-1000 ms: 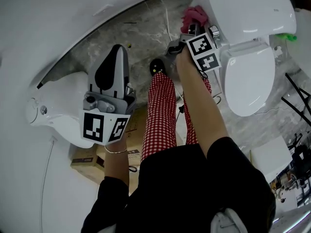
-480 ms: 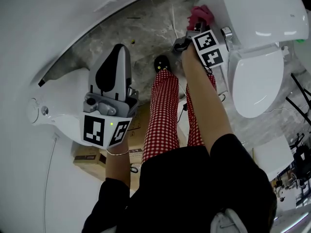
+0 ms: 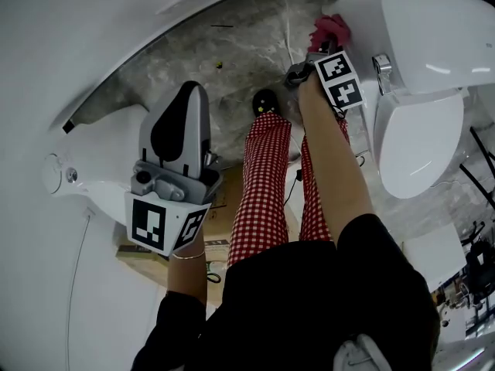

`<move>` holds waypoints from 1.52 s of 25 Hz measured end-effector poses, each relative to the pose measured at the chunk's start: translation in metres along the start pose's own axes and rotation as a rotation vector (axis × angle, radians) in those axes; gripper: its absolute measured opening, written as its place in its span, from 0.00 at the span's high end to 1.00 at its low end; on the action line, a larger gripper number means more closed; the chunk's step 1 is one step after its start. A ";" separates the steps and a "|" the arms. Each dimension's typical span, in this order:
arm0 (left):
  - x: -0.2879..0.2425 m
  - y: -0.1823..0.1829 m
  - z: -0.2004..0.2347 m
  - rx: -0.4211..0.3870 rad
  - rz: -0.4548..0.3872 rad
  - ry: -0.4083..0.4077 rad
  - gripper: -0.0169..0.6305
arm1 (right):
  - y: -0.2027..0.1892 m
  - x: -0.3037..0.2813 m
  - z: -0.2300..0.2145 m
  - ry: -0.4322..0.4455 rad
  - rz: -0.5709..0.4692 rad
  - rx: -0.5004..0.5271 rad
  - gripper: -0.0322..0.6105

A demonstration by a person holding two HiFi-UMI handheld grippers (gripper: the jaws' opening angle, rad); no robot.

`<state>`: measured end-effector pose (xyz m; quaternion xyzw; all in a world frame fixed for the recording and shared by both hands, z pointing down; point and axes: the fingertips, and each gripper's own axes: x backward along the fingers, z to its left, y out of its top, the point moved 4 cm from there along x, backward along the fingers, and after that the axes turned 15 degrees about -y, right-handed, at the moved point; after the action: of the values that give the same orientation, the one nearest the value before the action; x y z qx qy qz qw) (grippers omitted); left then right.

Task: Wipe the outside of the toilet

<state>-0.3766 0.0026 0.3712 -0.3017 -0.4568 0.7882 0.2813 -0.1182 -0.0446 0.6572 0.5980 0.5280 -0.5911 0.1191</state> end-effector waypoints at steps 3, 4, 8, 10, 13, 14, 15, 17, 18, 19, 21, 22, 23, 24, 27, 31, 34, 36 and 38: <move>0.000 0.000 0.002 -0.002 -0.001 -0.004 0.96 | -0.004 -0.007 0.000 0.000 0.008 0.020 0.86; 0.001 0.000 0.002 -0.003 -0.001 -0.005 0.96 | -0.006 -0.009 0.000 -0.001 0.012 0.033 0.86; 0.002 0.001 0.002 -0.001 -0.006 -0.005 0.96 | -0.010 -0.010 -0.004 0.008 0.015 0.133 0.86; 0.001 0.003 0.001 -0.001 -0.010 -0.009 0.96 | -0.012 -0.005 -0.004 0.025 0.018 0.184 0.86; -0.001 0.008 -0.005 -0.013 -0.013 -0.024 0.96 | -0.018 0.013 -0.001 0.065 0.033 0.245 0.86; -0.003 0.010 -0.008 -0.017 -0.014 -0.033 0.96 | -0.019 0.021 0.001 0.083 0.036 0.258 0.86; -0.005 0.012 -0.011 -0.019 -0.018 -0.044 0.96 | -0.020 0.029 0.003 0.102 0.039 0.268 0.86; -0.008 0.017 -0.017 -0.023 -0.024 -0.062 0.96 | -0.023 0.046 0.008 0.145 0.046 0.283 0.86; -0.009 0.019 -0.019 -0.026 -0.027 -0.067 0.96 | -0.024 0.055 0.010 0.169 0.050 0.290 0.86; -0.010 0.022 -0.022 -0.028 -0.031 -0.070 0.96 | -0.025 0.063 0.013 0.195 0.054 0.297 0.86; -0.012 0.027 -0.027 -0.022 -0.048 -0.072 0.96 | -0.024 0.083 0.019 0.254 0.057 0.307 0.86; -0.013 0.029 -0.031 -0.017 -0.057 -0.073 0.96 | -0.020 0.092 0.022 0.285 0.054 0.313 0.86; -0.014 0.031 -0.035 -0.014 -0.063 -0.075 0.96 | -0.016 0.103 0.024 0.316 0.048 0.323 0.86; -0.015 0.033 -0.039 -0.013 -0.066 -0.079 0.96 | -0.011 0.113 0.026 0.344 0.036 0.339 0.86; -0.020 0.036 -0.051 -0.015 -0.070 -0.095 0.96 | 0.007 0.140 0.031 0.424 -0.024 0.411 0.86; -0.025 0.036 -0.061 -0.012 -0.076 -0.105 0.96 | 0.035 0.166 0.032 0.489 -0.115 0.455 0.86; -0.029 0.035 -0.068 -0.010 -0.067 -0.105 0.96 | 0.055 0.179 0.027 0.499 -0.146 0.392 0.86; -0.030 0.034 -0.072 -0.007 -0.066 -0.107 0.96 | 0.066 0.184 0.020 0.487 -0.148 0.330 0.86; -0.030 0.034 -0.073 -0.004 -0.067 -0.110 0.96 | 0.074 0.186 0.012 0.467 -0.153 0.278 0.86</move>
<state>-0.3083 0.0069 0.3185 -0.2431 -0.4829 0.7929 0.2812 -0.1153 0.0070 0.4632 0.6870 0.4985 -0.5114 -0.1341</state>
